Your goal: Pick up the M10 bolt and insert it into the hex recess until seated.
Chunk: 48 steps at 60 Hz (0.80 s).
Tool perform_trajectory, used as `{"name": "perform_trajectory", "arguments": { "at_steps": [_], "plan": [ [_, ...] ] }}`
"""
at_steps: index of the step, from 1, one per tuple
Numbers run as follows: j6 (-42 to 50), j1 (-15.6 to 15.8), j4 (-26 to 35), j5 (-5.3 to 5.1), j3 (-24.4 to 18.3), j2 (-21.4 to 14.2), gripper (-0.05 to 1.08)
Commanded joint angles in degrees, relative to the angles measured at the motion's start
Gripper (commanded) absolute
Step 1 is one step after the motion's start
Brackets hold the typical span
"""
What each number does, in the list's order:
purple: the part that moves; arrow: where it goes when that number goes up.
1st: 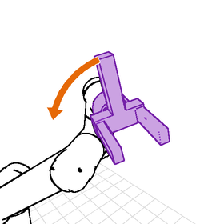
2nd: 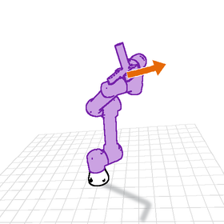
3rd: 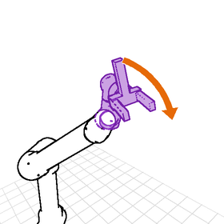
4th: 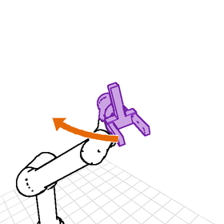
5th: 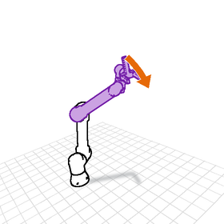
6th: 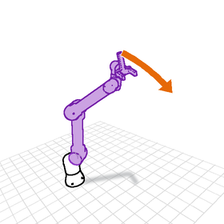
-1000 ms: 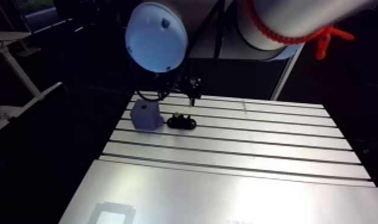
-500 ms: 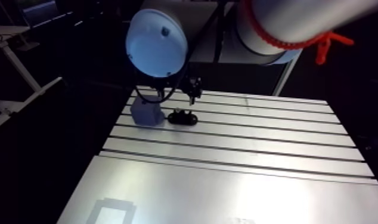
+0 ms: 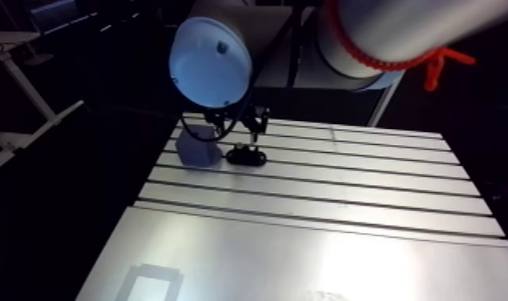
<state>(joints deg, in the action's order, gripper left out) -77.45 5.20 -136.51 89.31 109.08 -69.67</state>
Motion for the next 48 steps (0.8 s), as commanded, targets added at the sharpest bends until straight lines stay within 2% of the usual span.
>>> {"name": "perform_trajectory", "arguments": {
  "at_steps": [1, 48],
  "plan": [
    [0.1, 0.2, 0.0, 0.02, 0.0, 0.5, 0.30],
    [-0.9, 0.3, -1.7, 0.20, 0.0, 1.7, 0.37]
  ]
}}
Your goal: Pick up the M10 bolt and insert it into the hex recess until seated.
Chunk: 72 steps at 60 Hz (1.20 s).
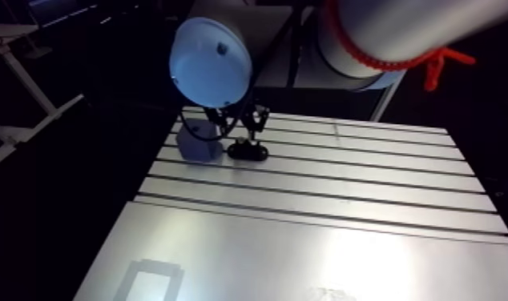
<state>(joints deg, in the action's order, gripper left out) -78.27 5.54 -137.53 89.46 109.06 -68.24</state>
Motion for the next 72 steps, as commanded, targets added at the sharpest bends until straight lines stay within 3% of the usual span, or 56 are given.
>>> {"name": "perform_trajectory", "arguments": {
  "at_steps": [1, 72],
  "plan": [
    [-0.1, 0.0, -0.7, 0.06, 0.1, 0.3, 0.37],
    [-0.3, -0.5, -0.7, 0.06, 0.4, 0.8, 0.41]
  ]
}}
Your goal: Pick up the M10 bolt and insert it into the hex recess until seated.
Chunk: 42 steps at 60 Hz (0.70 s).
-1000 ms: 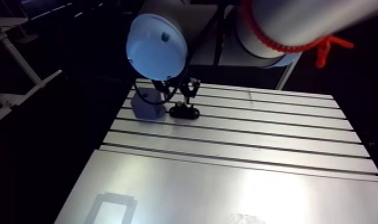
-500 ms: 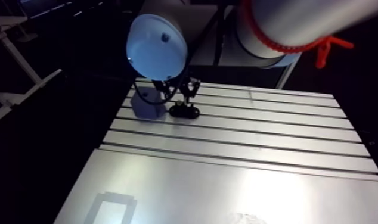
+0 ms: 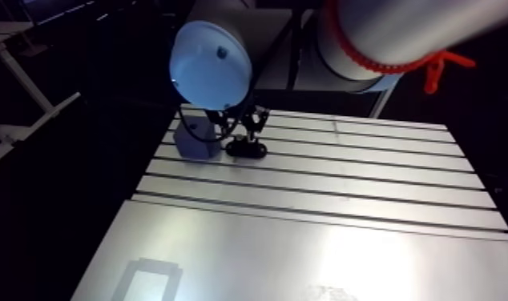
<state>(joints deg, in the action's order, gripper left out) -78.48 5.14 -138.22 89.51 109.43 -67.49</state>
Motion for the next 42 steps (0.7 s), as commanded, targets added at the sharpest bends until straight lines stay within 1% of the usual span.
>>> {"name": "perform_trajectory", "arguments": {
  "at_steps": [1, 42],
  "plan": [
    [0.0, -0.1, 0.0, 0.00, 0.0, 0.0, 0.41],
    [0.0, 0.0, 0.0, 0.00, 0.0, 0.1, 0.51]
  ]
}}
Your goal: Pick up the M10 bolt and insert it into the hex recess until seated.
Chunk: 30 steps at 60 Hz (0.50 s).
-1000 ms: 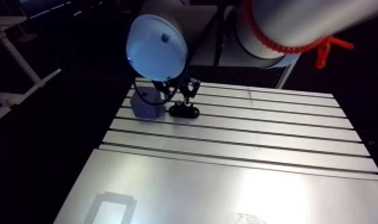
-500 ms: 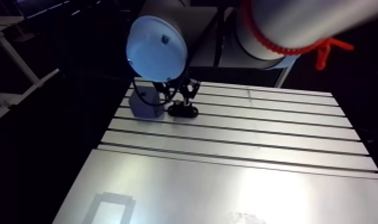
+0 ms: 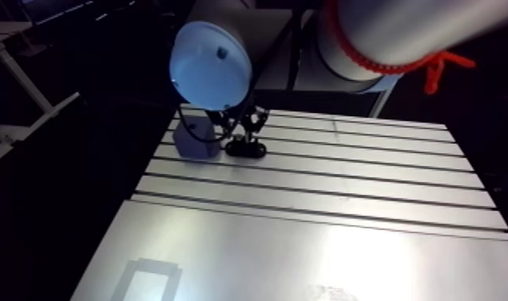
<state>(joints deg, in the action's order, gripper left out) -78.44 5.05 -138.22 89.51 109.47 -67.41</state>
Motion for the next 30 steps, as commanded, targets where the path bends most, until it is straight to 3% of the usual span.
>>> {"name": "perform_trajectory", "arguments": {
  "at_steps": [1, 30],
  "plan": [
    [0.0, 0.0, 0.0, 0.00, -0.1, 0.0, 0.53],
    [0.0, 0.0, 0.0, 0.00, -0.1, 0.2, 0.57]
  ]
}}
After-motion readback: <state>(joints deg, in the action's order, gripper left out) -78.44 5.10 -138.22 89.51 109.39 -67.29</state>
